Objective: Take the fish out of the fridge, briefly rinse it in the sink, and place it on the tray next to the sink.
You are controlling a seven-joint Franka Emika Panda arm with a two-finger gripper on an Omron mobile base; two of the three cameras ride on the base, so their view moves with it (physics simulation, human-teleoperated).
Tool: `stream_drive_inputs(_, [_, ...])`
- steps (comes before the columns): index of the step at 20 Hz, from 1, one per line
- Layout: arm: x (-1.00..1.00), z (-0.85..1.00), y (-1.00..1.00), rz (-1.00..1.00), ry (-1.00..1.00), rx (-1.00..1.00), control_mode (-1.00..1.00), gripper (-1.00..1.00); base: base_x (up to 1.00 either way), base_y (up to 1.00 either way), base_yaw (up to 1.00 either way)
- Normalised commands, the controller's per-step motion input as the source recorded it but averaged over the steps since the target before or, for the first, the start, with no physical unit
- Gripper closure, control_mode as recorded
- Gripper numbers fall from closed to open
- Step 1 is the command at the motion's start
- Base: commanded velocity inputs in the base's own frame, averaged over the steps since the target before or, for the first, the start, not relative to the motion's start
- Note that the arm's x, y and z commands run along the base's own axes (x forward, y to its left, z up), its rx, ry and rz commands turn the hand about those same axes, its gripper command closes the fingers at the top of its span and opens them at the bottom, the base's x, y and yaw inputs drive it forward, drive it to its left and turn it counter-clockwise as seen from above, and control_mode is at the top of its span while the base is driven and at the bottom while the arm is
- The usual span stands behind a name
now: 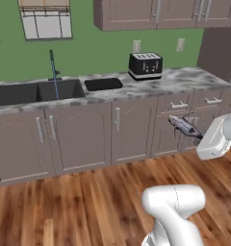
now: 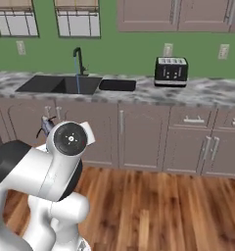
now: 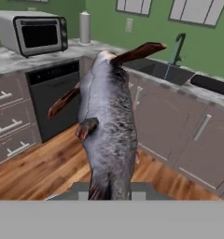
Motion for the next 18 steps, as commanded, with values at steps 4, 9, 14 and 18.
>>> stream_drive_inputs(4, [0.00,0.00,0.00,0.00,0.00,0.00,1.00,1.00,1.00,0.00,0.13])
stream_drive_inputs(9, [0.00,0.00,0.00,0.00,0.00,0.00,1.00,1.00,1.00,0.04,0.09])
stream_drive_inputs(14, [0.00,0.00,0.00,0.00,0.00,0.00,1.00,1.00,1.00,0.29,0.02])
stream_drive_inputs(18, [0.00,0.00,0.00,0.00,0.00,0.00,1.00,1.00,1.00,0.55,-0.01])
